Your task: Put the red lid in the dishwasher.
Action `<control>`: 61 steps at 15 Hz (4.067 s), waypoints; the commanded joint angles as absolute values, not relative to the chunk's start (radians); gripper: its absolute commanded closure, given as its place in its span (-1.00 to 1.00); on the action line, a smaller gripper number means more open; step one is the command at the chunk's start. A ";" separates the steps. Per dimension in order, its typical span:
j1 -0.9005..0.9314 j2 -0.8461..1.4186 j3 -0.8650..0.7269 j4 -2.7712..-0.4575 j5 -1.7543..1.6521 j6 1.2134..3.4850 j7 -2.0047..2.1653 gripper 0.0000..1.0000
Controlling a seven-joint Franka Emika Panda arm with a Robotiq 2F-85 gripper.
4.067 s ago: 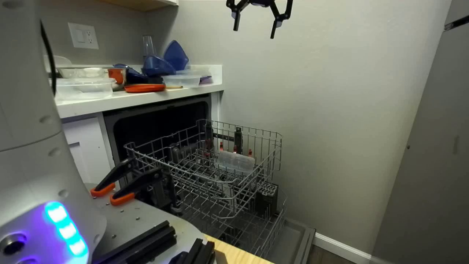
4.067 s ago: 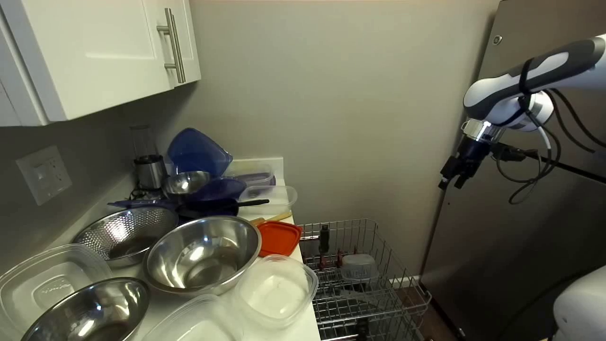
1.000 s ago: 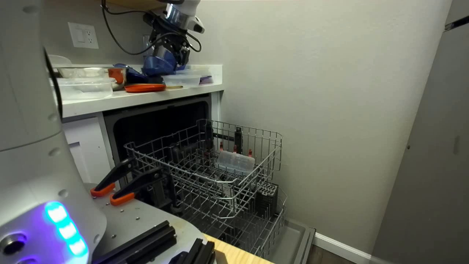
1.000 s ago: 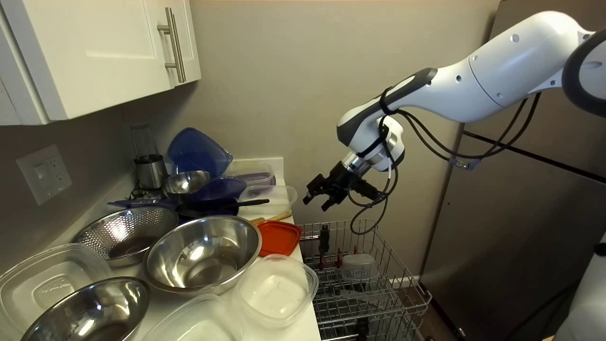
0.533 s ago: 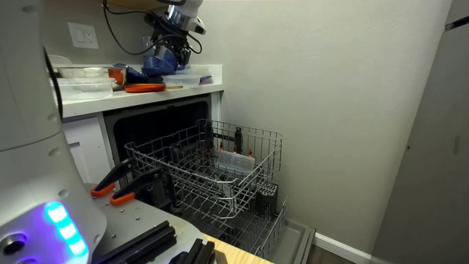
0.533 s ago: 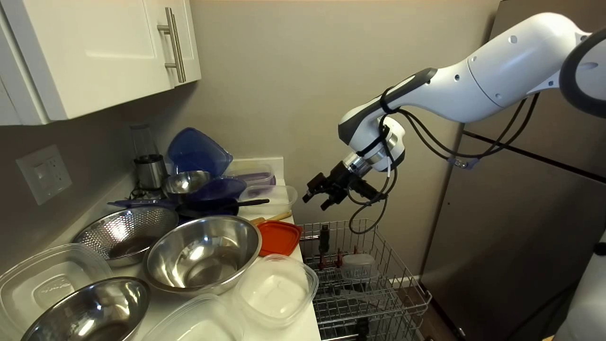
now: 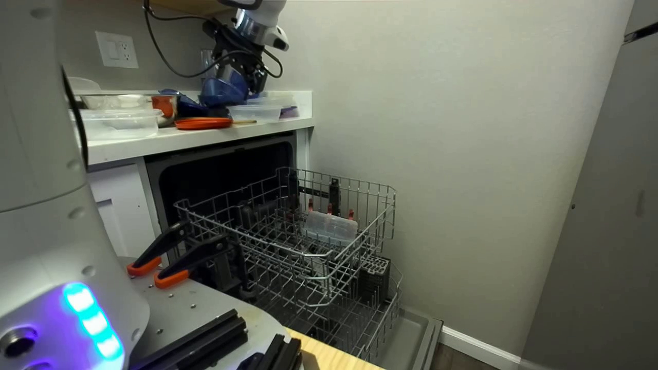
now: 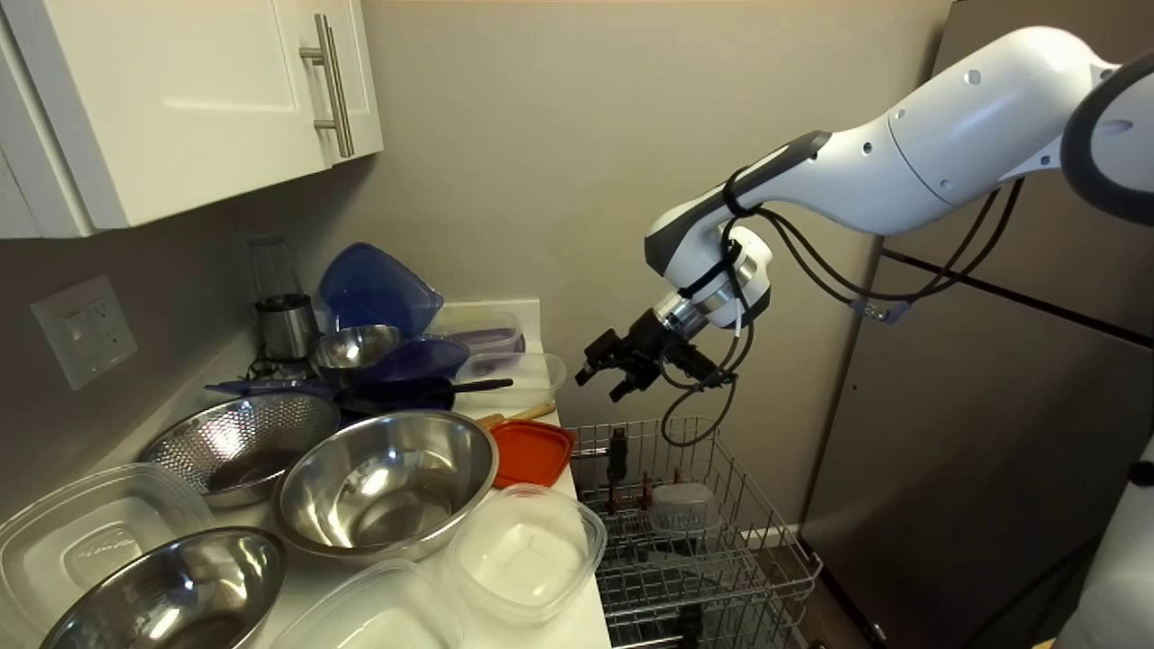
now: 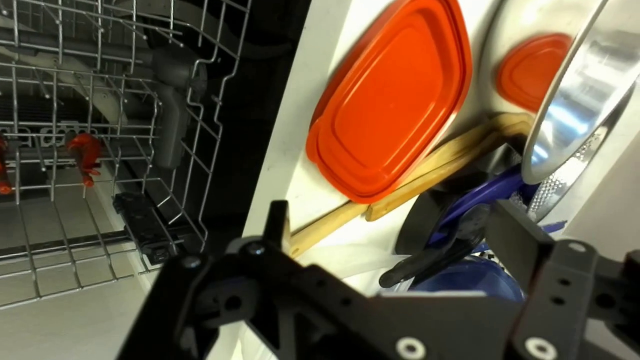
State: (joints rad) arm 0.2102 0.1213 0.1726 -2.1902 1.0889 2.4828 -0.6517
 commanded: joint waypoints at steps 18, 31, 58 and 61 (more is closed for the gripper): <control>0.164 0.487 0.162 -1.978 1.521 2.192 -0.973 -1.00; 0.149 0.513 0.140 -1.940 1.522 2.119 -0.954 0.59; 0.153 0.507 0.108 -1.951 1.349 1.963 -0.852 -1.00; 0.157 0.514 0.114 -1.945 1.344 1.946 -0.855 -0.49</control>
State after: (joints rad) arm 0.1618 0.5178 0.1048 -1.9434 1.3665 1.9777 -0.8851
